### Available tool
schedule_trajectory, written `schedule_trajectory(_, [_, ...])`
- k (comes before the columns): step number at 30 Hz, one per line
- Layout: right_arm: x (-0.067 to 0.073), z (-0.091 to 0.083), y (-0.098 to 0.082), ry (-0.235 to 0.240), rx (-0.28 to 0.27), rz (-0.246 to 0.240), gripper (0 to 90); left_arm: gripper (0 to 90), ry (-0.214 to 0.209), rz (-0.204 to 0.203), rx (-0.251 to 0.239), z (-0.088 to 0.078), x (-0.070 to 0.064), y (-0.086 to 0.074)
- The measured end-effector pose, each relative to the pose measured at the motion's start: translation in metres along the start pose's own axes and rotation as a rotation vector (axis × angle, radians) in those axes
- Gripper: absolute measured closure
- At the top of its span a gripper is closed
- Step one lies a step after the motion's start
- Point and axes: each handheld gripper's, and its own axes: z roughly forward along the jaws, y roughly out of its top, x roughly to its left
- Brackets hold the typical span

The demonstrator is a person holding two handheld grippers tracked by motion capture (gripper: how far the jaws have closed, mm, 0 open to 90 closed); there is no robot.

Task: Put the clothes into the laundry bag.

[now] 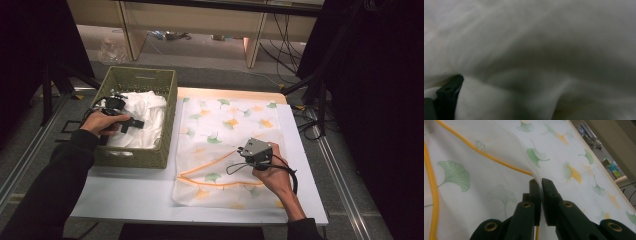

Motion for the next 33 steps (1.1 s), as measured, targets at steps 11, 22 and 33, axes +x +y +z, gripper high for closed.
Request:
schedule_trajectory(11, [0.0, 0.003, 0.001, 0.005, -0.006, -0.019, 87.4, 15.2, 0.017, 0.091, 0.017, 0.012, -0.008, 0.0])
schedule_trajectory(22, [0.001, 0.002, 0.002, 0.002, -0.005, -0.022, 87.4, 40.5, 0.139, 0.076, 0.014, 0.024, -0.004, 0.001])
schedule_trajectory(33, [0.002, 0.003, 0.003, 0.001, 0.008, -0.013, 87.4, 38.0, 0.314, 0.075, -0.017, 0.017, -0.007, 0.006])
